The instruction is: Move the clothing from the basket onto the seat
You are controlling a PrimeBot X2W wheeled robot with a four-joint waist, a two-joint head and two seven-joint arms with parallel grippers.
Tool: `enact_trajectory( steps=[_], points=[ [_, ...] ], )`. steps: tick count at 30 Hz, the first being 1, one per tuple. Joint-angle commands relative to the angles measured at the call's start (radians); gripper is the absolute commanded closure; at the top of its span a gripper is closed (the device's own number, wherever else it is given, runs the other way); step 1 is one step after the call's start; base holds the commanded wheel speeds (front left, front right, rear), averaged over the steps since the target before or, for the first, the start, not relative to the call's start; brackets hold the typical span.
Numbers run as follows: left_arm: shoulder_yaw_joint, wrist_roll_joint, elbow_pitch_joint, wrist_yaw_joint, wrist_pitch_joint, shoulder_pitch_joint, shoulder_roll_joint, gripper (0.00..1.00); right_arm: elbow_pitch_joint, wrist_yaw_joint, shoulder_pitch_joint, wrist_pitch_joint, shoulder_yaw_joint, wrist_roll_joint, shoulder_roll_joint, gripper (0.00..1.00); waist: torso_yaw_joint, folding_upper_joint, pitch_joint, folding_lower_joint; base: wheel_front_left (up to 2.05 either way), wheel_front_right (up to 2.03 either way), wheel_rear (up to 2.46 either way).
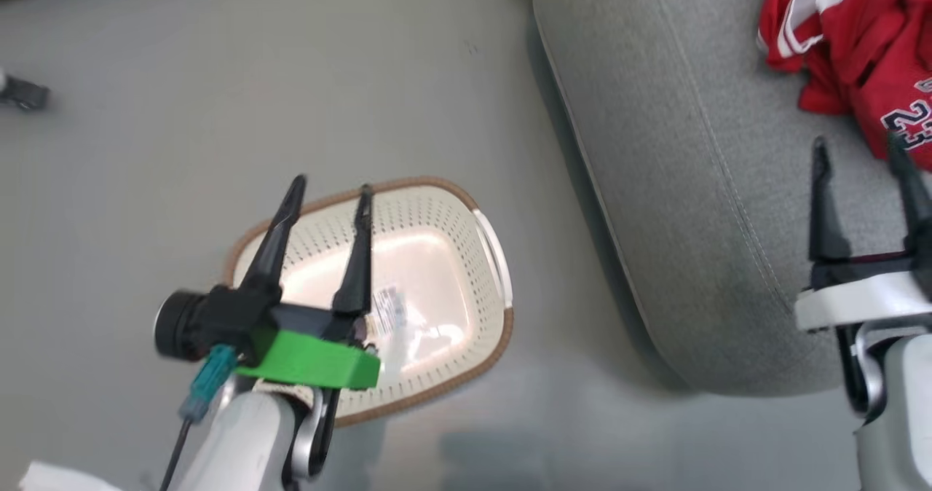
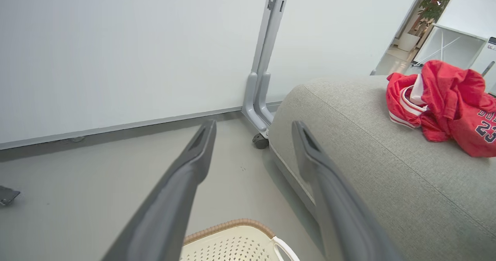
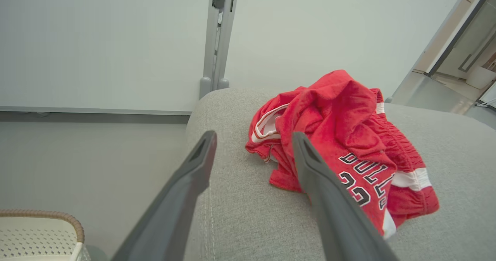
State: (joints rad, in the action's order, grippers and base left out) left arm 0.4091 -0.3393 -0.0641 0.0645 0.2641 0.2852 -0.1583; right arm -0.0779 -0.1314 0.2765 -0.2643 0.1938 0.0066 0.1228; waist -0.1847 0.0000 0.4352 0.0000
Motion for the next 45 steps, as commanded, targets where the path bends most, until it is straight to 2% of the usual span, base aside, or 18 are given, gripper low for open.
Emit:
enact_trajectory(
  steps=[1,5,10,19,24,37,44,45],
  points=[
    [-0.036,0.017,0.012,-0.010,0.000,-0.045,0.016,0.00,0.006,0.001,-0.033,0.000,-0.028,0.018,0.005,0.00,0.097,0.0000,-0.187,0.0000,0.00,0.00,0.00],
    [-0.143,0.047,0.033,-0.037,0.000,-0.152,0.053,0.00,0.031,0.001,-0.085,0.000,-0.103,0.045,-0.001,0.00,0.128,0.0000,-0.268,0.0000,0.00,0.00,0.00],
    [-0.233,0.093,0.034,-0.061,0.000,-0.253,0.082,0.00,0.062,0.001,-0.172,0.000,-0.170,0.072,-0.021,0.00,0.161,0.0000,-0.349,0.0000,0.00,0.00,0.00],
    [-0.331,0.151,0.087,-0.090,0.000,-0.383,0.103,0.00,0.071,0.001,-0.295,0.000,-0.252,0.120,-0.034,0.00,0.192,0.0000,-0.424,0.0000,0.00,0.00,0.00],
    [-0.369,0.157,0.121,-0.118,0.000,-0.445,0.107,0.00,0.067,0.001,-0.324,0.000,-0.288,0.144,-0.040,0.00,0.194,0.0000,-0.442,0.0000,0.00,0.00,0.00],
    [-0.371,0.177,0.121,-0.101,0.000,-0.496,0.108,0.00,0.055,0.001,-0.350,0.000,-0.309,0.160,-0.056,0.00,0.189,0.0000,-0.458,0.0000,0.00,0.00,0.00],
    [-0.369,0.175,0.120,-0.110,0.000,-0.491,0.107,0.00,0.057,0.001,-0.346,0.000,-0.298,0.159,-0.058,0.00,0.185,0.0000,-0.454,0.0000,0.00,0.00,0.00],
    [-0.369,0.170,0.121,-0.108,0.000,-0.483,0.108,1.00,0.056,0.000,-0.338,0.000,-0.300,0.153,-0.060,1.00,0.184,0.0000,-0.454,0.0000,0.00,0.00,0.00]
  ],
)
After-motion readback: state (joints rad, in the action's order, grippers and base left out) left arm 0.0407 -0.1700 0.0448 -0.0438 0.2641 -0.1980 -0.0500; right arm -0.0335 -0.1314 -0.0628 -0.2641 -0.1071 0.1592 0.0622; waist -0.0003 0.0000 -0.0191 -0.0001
